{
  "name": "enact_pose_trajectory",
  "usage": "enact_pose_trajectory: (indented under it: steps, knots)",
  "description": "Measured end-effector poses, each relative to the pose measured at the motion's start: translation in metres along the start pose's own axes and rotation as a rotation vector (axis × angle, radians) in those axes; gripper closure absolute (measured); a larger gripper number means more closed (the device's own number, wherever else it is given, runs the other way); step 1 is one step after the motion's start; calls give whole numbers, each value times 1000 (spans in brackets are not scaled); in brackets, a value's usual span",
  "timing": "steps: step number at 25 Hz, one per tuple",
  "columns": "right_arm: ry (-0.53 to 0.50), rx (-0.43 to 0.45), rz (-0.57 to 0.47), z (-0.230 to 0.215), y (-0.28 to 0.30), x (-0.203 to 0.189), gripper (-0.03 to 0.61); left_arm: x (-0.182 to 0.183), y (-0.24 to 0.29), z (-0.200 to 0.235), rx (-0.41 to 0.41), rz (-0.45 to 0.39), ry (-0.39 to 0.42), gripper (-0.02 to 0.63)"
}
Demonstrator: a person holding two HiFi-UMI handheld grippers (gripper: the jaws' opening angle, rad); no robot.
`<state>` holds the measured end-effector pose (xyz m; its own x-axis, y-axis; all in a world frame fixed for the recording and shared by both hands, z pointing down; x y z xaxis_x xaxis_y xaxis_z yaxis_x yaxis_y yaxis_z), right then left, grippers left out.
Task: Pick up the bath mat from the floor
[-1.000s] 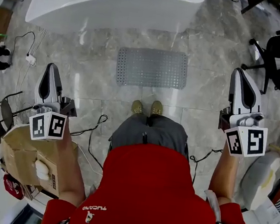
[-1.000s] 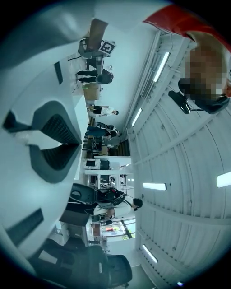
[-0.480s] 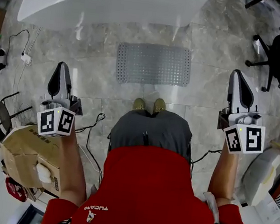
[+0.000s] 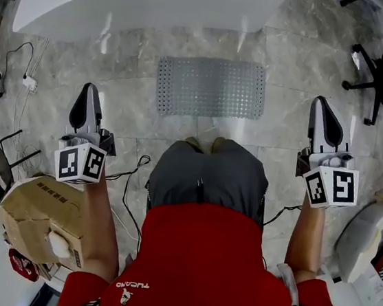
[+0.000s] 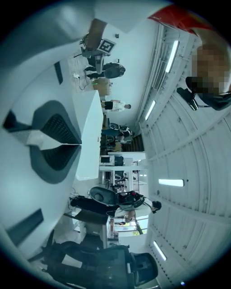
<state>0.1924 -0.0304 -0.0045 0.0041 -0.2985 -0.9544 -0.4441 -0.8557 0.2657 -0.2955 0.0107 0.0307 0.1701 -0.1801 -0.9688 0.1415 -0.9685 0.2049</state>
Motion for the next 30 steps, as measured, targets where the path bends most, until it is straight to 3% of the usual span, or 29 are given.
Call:
enact_pose_trajectory:
  steps: [16,30]
  knots:
    - [26,-84,72,-30,36,-110,575,-104,41,-6,-33,55,-32,609]
    - [28,-106,108,-55,76,-198,575,-202,79,-13,-41,105,-25,609]
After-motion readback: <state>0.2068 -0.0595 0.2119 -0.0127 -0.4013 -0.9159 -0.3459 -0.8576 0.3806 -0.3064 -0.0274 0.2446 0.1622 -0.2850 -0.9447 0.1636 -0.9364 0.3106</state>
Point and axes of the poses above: the fingertips, and each gripper's own axes: y forward along the fingers, z to its left, x out of its top, the point moved 8 cm from there along -y, backward along the fingers, and after that the axes turned 9 degrees about y, right-handed, at the moved point
